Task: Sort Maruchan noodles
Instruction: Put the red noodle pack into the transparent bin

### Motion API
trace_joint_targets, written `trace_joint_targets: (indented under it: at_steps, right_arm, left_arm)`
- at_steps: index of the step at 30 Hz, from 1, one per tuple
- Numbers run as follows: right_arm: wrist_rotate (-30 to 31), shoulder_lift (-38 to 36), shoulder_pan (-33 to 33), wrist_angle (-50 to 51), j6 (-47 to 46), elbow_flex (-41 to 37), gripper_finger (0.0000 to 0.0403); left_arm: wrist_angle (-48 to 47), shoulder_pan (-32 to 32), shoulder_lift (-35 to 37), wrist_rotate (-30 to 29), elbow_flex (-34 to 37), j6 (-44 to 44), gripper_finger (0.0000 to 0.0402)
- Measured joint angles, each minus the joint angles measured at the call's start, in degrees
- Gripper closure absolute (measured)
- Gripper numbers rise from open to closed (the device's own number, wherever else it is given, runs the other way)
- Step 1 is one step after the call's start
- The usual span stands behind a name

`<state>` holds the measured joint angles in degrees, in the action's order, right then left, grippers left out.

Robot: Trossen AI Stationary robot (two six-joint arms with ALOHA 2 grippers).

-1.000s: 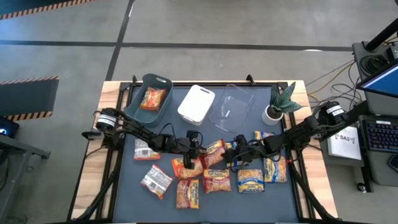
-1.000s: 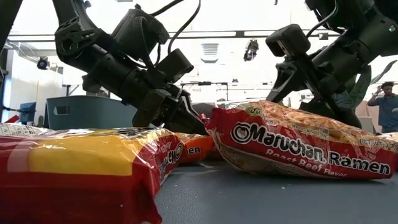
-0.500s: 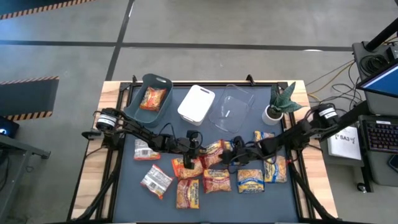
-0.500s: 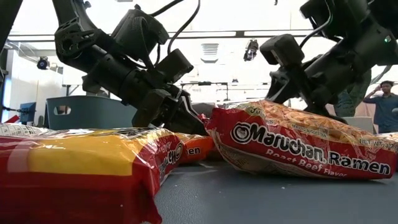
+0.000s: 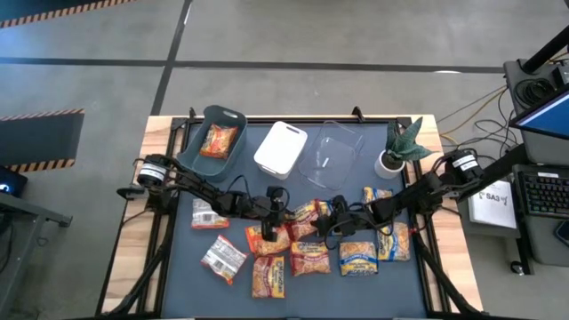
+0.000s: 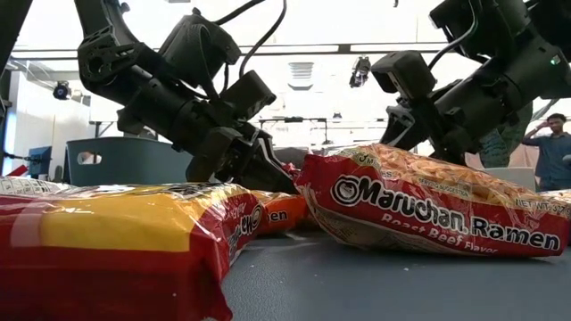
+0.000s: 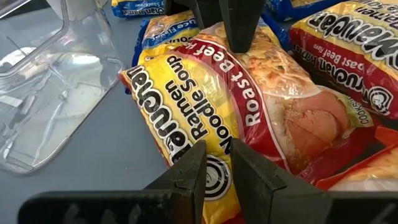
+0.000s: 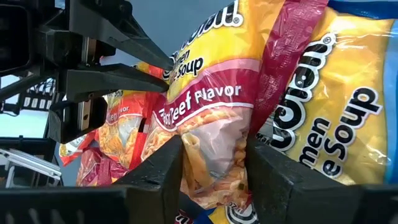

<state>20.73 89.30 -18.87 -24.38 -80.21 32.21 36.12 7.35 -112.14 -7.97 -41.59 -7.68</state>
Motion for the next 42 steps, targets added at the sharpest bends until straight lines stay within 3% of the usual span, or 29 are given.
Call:
trace_joint_targets:
  at_steps: [22,30,42]
  right_arm:
    - [0.2,-0.1,0.1,-0.3,0.8,0.0,0.0286]
    - [0.1,-0.1,0.1,-0.4,1.6,0.1,0.0311]
    - [0.1,-1.2,0.0,0.5,3.0,0.1,0.0314]
  left_arm:
    - [-1.7,0.0,2.7,0.2,0.2,0.0,0.0343]
    - [-3.4,0.1,4.7,0.1,0.2,-0.4,0.0340]
    - [-8.7,0.0,8.5,-0.5,0.4,-1.3,0.0260]
